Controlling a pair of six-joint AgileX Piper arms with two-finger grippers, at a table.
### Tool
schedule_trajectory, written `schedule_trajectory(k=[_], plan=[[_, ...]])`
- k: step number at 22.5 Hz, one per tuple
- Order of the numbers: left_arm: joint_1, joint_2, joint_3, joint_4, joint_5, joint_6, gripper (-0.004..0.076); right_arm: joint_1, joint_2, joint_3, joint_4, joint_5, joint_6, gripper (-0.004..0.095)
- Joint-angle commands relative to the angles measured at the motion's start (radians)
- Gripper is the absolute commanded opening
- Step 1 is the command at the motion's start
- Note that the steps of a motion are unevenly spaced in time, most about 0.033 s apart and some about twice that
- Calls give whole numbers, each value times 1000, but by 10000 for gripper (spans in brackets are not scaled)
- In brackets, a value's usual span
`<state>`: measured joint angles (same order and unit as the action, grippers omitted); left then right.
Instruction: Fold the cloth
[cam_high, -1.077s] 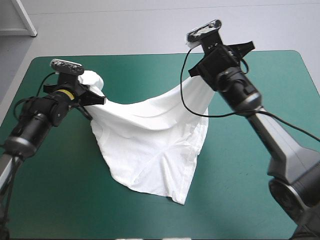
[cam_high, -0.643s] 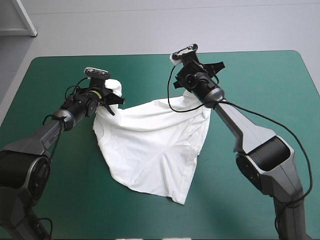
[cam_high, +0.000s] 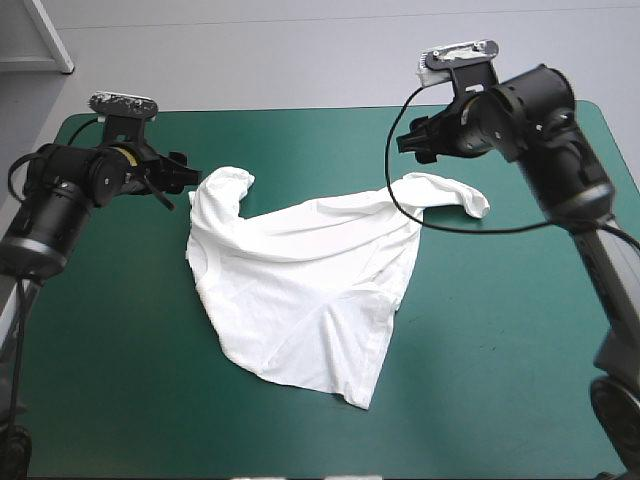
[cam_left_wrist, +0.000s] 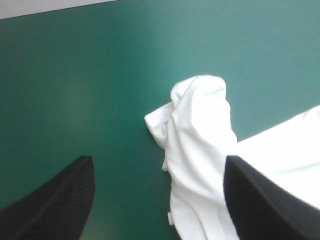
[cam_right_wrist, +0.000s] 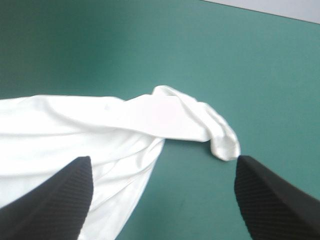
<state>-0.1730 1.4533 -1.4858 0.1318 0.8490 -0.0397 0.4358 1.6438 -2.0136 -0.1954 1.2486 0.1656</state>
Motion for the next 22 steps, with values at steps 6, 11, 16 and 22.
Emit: schedule_trajectory(k=[6,11,16,22], plan=[[24,-93,23,-38,26,53,527,80,-369,487,186,4,-42,664],[136,59,30,-251,-115,140,527,206,-423,782,175,-77,14,664],[148,304,-60,-379,-231,207,527,351,-414,919,179,-179,26,661],[148,527,-209,-427,-216,225,527,416,-362,922,207,-185,32,660]])
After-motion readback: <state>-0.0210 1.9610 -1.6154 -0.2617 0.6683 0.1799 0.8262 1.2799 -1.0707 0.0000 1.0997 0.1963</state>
